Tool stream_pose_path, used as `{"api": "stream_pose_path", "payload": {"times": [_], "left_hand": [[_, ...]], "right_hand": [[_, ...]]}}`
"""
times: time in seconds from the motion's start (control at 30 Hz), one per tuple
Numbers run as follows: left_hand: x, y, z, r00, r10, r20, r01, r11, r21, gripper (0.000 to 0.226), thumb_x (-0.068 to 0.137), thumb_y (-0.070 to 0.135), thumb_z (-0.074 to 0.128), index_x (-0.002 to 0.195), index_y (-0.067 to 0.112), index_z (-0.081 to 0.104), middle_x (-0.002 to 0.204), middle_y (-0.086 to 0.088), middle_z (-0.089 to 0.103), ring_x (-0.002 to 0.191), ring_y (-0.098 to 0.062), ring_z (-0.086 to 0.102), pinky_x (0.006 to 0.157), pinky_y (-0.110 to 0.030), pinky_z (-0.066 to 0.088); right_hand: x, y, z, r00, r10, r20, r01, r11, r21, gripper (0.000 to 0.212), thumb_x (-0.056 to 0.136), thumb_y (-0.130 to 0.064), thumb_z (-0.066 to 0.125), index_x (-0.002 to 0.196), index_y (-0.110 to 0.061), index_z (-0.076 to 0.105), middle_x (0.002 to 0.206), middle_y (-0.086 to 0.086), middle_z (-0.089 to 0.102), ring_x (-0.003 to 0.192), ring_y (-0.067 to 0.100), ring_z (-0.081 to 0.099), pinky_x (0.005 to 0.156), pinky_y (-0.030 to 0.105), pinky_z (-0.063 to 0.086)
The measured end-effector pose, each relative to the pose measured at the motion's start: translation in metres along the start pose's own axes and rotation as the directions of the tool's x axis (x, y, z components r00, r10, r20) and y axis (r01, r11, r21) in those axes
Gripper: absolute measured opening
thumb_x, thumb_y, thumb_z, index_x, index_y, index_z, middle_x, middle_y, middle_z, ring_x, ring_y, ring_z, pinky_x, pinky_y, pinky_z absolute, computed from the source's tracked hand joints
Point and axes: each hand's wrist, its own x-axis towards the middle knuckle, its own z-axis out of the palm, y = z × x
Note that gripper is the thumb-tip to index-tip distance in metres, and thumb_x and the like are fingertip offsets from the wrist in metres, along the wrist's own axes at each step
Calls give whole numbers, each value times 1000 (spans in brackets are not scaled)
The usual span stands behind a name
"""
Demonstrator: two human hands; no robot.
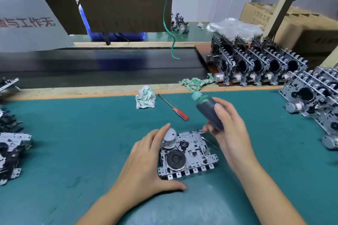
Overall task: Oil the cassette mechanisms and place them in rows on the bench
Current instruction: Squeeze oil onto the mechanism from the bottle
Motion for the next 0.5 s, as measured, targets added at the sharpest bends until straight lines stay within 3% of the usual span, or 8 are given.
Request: {"api": "stream_pose_path", "payload": {"times": [0.13,0.2,0.23,0.3,0.37,0.43,0.5], "left_hand": [[1,-1,-1,1000,22,20,-22,999,-34,119,50,87,61,136,59,-17,137,45,0,127,23,4,104,-2,3],[1,-2,-2,999,36,25,-35,998,-52,118,52,84,63,136,60,-17,139,41,4,127,23,7,105,-3,6],[1,-2,-3,999,42,20,-41,998,-56,117,52,83,63,136,59,-16,140,41,5,127,23,8,105,-3,7],[2,-2,-3,999,41,14,-40,997,-64,117,53,82,63,136,59,-15,139,43,3,127,24,7,105,-3,7],[2,-1,-3,999,42,13,-41,997,-68,117,53,82,62,136,59,-17,137,46,1,126,25,6,104,-2,6],[1,-1,-2,999,43,17,-42,997,-69,117,54,83,61,136,59,-18,136,45,2,126,21,10,105,-3,7],[1,-1,-2,999,37,19,-35,997,-73,117,54,83,60,137,58,-19,137,43,5,127,16,15,106,-5,8]], "right_hand": [[-9,-9,6,975,148,163,-205,881,427,35,60,-25,83,89,-9,72,76,1,61,48,6,42,45,17,43],[-14,-9,8,959,188,213,-273,816,510,47,41,-24,95,82,-11,77,77,2,65,45,3,42,38,12,39],[-16,-9,10,957,204,207,-284,804,523,45,41,-26,94,80,-10,77,76,2,65,42,3,42,36,11,37],[-20,-7,16,971,196,140,-240,842,483,32,62,-34,78,81,-10,74,71,1,61,36,1,38,31,11,32],[-25,-5,21,990,127,64,-142,934,327,25,73,-37,70,83,-13,66,61,-3,57,35,1,34,30,12,29],[-30,0,25,999,8,49,-15,991,133,15,69,-37,69,75,-23,66,53,-5,53,35,2,33,32,12,28],[-33,6,26,997,-60,57,60,998,1,19,66,-44,64,73,-26,65,51,-9,48,38,1,35,34,13,29]]}}
